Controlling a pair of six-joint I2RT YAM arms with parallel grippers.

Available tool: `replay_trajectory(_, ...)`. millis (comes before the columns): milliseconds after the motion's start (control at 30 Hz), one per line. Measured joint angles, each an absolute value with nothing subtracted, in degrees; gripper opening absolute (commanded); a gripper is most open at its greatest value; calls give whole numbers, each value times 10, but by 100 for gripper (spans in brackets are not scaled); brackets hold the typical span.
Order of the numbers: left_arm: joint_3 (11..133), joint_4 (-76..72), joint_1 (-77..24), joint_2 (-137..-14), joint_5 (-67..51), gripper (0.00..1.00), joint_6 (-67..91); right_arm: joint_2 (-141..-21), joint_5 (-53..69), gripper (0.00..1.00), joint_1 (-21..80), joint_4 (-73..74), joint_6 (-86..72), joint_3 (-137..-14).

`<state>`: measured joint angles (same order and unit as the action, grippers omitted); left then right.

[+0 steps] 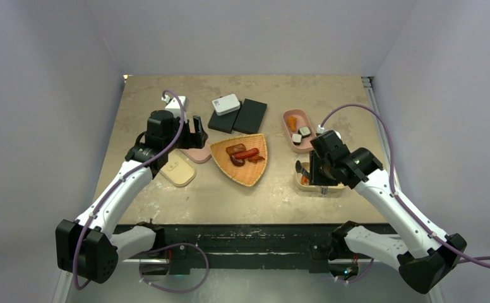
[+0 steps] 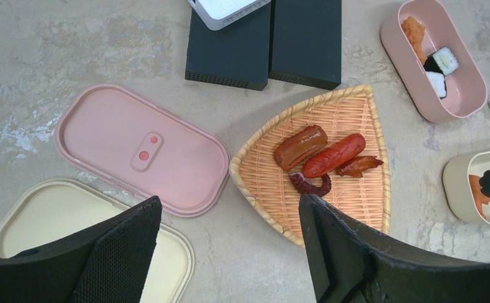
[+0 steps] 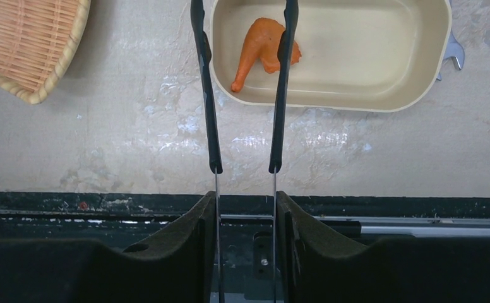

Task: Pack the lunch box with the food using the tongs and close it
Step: Place the fake food in the packing box.

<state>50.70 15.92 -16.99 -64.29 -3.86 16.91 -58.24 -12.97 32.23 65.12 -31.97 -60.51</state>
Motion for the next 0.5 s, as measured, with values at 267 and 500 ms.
replay_trajectory(267, 507, 159, -170, -643, -39, 79, 169, -588, -136, 36, 322, 651, -326, -605)
replay_trajectory(500, 507, 159, -170, -643, -39, 79, 169, -592, -126, 35, 322, 628, -334, -605)
